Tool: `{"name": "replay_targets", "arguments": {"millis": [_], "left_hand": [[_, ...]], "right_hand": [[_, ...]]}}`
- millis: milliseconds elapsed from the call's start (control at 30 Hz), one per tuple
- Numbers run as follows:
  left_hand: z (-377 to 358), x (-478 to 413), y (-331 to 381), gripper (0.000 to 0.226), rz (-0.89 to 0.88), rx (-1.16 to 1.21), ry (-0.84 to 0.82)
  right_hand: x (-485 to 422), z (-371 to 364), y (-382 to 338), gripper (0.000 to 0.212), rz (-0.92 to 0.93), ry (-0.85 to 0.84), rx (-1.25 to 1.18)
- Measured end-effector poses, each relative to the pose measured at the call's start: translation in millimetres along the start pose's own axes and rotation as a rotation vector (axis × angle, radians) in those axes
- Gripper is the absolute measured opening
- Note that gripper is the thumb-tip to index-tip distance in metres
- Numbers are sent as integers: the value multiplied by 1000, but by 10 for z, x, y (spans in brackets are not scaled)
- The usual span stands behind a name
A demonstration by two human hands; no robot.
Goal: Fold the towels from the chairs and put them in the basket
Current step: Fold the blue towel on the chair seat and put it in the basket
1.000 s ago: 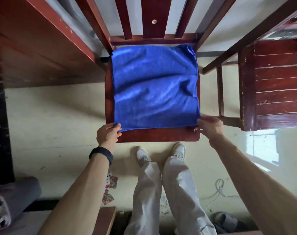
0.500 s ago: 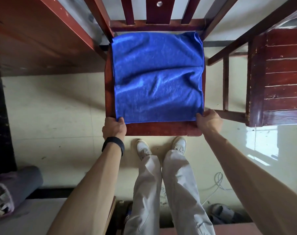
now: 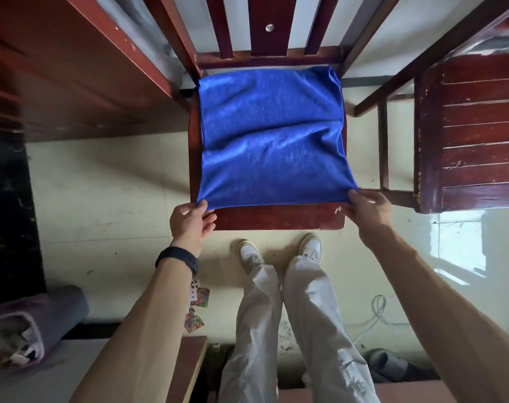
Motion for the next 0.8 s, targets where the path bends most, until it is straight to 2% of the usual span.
{"name": "replay_targets", "arguments": {"millis": [100,267,367,467,633,700,733,800], "left_hand": [[190,242,179,13,-16,43,-39],[539,807,580,19,-46,71,-130],[774,1279,855,20,-100,-49,-170],[1033,1761,1128,12,-200,-171,-179],[1367,2449,1462,22,-354,-338,-328],[1456,2673,1580,24,-476,-475,-340],[1476,2774,1641,26,-571,-575,-340],[1493,2918,1716,24,-755,-790,-257]], "right_hand": [[215,101,-267,11,1,-38,-103],[713,246,-794,20,66,-93,-124],[1078,382,-1165,15,129,-132,-63],[1486,573,-1526,8,209,-145,23],[2184,870,-1926,13,320,-306,64],[2407,957,-2044,22,420,-358,181],[2504,994,-2110,26,534,-355,314],[2698,1033,-2221,25,884,-294,668]]}}
Point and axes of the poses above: each hand's wrist, its own x-axis away from the middle knuckle, its own z-axis out of the back of the hand, y = z × x, the point moved 5 cm from there along -x, towards the middle knuckle, and after that the axes turned 12 degrees about -x, right-handed, at the moved point
